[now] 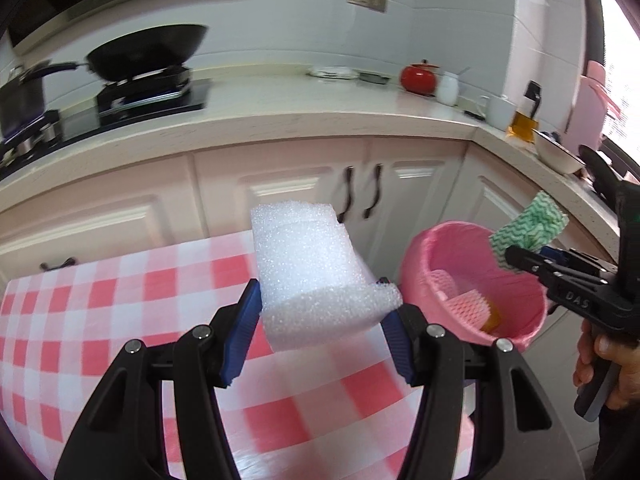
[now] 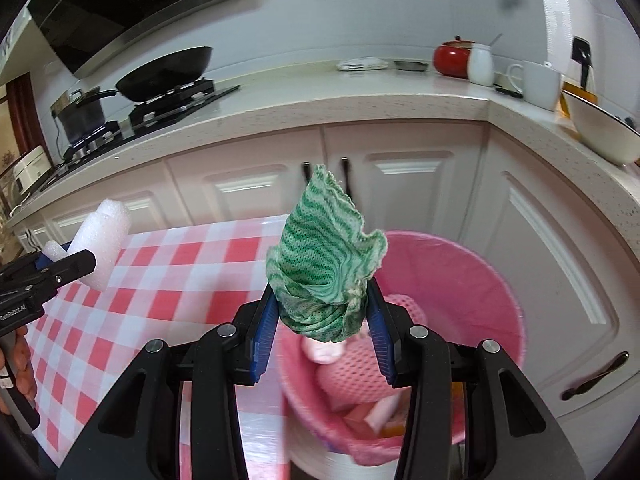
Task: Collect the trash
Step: 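Carry the foam block and green cloth over the pink bin and open both tools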
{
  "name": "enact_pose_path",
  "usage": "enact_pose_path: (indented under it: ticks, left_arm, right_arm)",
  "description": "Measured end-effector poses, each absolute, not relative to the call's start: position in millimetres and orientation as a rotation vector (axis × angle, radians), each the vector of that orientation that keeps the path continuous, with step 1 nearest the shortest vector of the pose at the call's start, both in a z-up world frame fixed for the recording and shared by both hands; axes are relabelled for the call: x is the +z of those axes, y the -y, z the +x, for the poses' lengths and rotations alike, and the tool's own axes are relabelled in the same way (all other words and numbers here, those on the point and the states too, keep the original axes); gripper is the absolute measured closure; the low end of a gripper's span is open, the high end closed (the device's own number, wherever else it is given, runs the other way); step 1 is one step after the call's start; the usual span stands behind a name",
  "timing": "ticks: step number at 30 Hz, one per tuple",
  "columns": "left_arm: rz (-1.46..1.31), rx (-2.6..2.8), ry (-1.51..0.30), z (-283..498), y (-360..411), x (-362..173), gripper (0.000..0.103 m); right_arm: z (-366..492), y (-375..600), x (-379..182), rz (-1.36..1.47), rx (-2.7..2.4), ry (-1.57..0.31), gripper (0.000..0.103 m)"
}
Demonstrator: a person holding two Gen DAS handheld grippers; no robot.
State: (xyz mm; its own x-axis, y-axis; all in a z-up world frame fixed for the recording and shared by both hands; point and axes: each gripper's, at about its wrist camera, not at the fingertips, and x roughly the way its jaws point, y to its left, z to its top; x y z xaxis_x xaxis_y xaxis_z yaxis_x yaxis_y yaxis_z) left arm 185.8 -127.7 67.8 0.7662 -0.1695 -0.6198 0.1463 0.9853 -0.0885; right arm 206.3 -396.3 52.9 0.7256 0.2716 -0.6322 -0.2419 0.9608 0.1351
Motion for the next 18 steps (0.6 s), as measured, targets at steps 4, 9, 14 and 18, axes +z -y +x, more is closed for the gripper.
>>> enact_pose_path:
  ticks: [4, 9, 14, 18]
  left_arm:
    - [-0.026, -0.225, -0.678, 198.9, 159.9, 66.7, 0.047]
    - [-0.02, -0.303, -0.687, 217.1, 199.7, 62.2, 0.047]
    - [-0.013, -0.356, -0.708, 232.0, 229.6, 55.9, 0.047]
    - [-0.001, -0.39, -0.722, 243.3, 249.7, 51.4, 0.047]
  right_arm:
    - [211.5, 415.7, 48.6, 0.047, 0.258, -0.707, 0.062]
    - [216.0, 436.6, 45.3, 0.048, 0.228, -0.705, 0.061]
    - [224.7, 454.4, 41.2, 0.049, 0.2, -0.715, 0.061]
    - [229.2, 463.9, 40.0, 0.046, 0.184, -0.713, 0.061]
